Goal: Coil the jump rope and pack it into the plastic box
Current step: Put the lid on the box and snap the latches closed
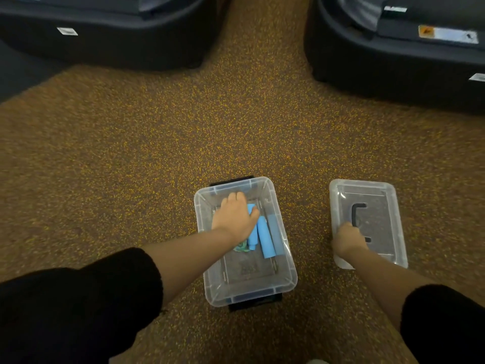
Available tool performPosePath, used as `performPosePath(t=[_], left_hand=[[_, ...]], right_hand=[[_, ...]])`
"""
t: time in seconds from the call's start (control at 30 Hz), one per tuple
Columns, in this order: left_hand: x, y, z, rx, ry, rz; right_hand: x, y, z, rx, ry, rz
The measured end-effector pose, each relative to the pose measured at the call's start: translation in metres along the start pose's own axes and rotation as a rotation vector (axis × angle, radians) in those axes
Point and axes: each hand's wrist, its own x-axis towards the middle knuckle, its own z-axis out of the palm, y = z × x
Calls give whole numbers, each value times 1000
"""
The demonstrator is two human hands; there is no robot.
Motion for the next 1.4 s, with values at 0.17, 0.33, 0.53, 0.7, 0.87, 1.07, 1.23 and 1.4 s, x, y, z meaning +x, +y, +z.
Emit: performPosePath(t=[0.17, 0.33, 0.53, 0.7, 0.87, 1.07, 1.23, 1.4], left_hand=[[-9, -2, -25, -23, -39, 15], [-21, -2, -53, -5, -30, 59], [-36, -4, -82, 48, -3, 13], [-47, -12, -94, 63, -16, -56], [-53, -28, -89, 26, -84, -95], [-57, -53, -76, -26, -102, -192], [-47, -69, -66, -123, -107, -238], [-23, -70, -68, -87, -119, -160]], right_hand=[[-40, -30, -14, 68, -8, -124], [-92, -62, -31, 122, 4, -284], [-145, -80, -38, 131, 34, -349], [-182, -105, -23, 90, -8, -402], [-206, -138, 5, 45, -109, -462], [-220, -161, 35, -2, -108, -520], [-222, -162, 57, -34, -151, -542], [-217, -157, 70, -15, -165, -574]])
